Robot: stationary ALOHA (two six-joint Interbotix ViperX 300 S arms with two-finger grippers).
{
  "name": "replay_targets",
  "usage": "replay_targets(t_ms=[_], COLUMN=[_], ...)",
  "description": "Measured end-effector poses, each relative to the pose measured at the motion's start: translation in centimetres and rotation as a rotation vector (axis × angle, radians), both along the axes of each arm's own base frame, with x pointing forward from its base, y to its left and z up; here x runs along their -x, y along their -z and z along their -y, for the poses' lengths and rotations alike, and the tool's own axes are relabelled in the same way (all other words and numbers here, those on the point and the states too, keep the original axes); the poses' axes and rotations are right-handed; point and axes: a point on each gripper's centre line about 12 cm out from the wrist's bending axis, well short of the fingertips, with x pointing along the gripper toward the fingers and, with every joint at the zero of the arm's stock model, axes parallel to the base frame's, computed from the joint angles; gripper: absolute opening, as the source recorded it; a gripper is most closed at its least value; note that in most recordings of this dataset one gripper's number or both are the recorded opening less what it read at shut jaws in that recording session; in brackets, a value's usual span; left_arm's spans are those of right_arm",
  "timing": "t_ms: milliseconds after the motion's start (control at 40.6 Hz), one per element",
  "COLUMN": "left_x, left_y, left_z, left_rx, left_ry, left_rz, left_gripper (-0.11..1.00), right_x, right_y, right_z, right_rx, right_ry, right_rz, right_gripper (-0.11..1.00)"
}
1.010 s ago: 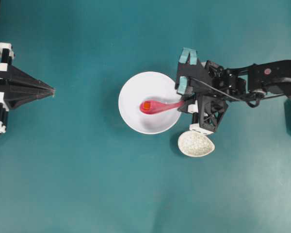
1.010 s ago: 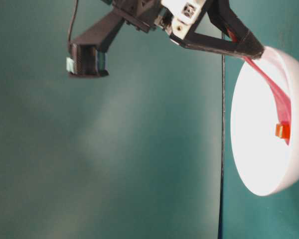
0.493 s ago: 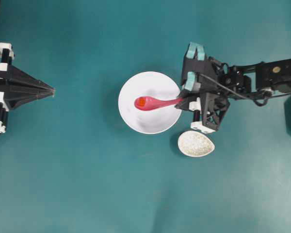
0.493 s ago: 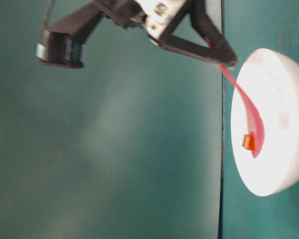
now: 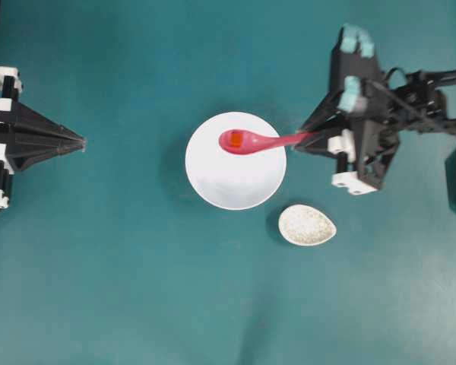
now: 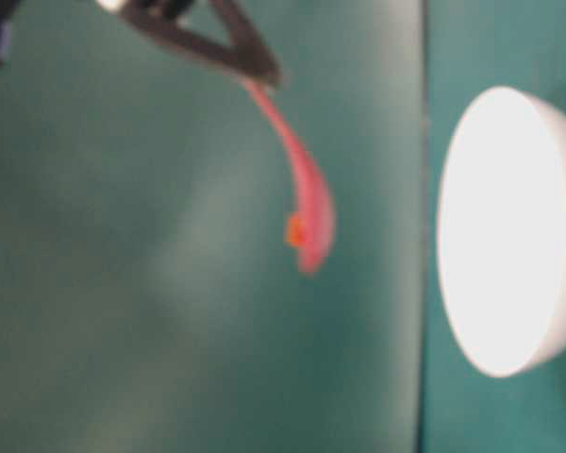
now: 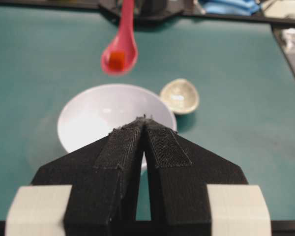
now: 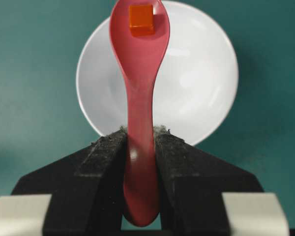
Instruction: Grip the spoon and scoop the red block from the bowl with right arm.
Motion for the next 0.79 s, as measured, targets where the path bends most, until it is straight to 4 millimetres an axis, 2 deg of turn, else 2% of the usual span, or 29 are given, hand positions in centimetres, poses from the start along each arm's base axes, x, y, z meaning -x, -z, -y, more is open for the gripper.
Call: replay_targets(t_ms=[172,788], left_x=[0.0,0.0], left_y=[0.0,-0.3], left_z=[0.0,0.0], left_rx=[0.002,0.0], left_ry=[0.0,0.0], left_rz=[0.003,0.02], left_gripper=[0.0,0.0], right_x=[0.9,0.6], right_y=[-1.4,-2.3], right_z=[0.0,0.2], right_rx=[0.029,0.051], right_ry=[-0.011,-0.009], right_rz=[0.013,0.073], right_gripper=[0.22,0.22])
